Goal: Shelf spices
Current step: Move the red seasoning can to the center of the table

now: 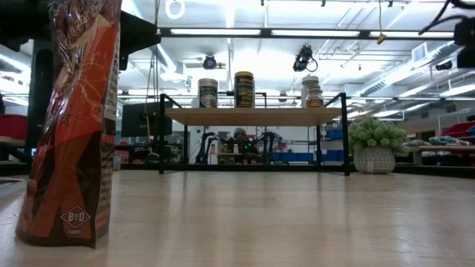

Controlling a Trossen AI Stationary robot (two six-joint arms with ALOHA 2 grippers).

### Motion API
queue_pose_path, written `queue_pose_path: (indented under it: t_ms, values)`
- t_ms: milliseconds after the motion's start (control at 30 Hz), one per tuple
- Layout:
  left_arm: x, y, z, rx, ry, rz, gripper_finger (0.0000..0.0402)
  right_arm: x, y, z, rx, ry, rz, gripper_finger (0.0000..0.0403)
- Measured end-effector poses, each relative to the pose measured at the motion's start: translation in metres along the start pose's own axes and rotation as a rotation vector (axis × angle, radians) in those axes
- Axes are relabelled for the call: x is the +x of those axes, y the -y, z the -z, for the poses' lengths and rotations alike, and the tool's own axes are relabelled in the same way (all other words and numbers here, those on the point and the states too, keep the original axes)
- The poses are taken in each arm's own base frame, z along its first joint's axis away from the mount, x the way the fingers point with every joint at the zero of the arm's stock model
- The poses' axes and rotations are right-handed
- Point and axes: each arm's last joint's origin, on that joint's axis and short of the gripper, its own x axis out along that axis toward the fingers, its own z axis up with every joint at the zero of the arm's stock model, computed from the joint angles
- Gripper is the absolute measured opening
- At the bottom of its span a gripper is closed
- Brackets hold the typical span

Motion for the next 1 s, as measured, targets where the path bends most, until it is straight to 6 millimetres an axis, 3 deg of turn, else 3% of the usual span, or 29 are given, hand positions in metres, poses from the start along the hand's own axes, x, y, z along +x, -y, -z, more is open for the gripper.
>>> queue_pose_path:
  t_ms: [500,800,1000]
  values:
    - [0.000,0.000,0.001,0.002,-0.006,-0.001,0.0131,0.041,0.004,-0.008,0.009,0.141,0.047,0.0244]
    - [0.000,0.000,0.001,0.003,-0.009,-0.001,0.0131,0.040,-0.002,-0.008,-0.037,0.148,-0.017,0.0277]
    - [0.000,0.000,0.001,0.004,-0.011,-0.002,0.0131,0.025,-0.018,-0.004,-0.080,0.174,-0.216,0.0269]
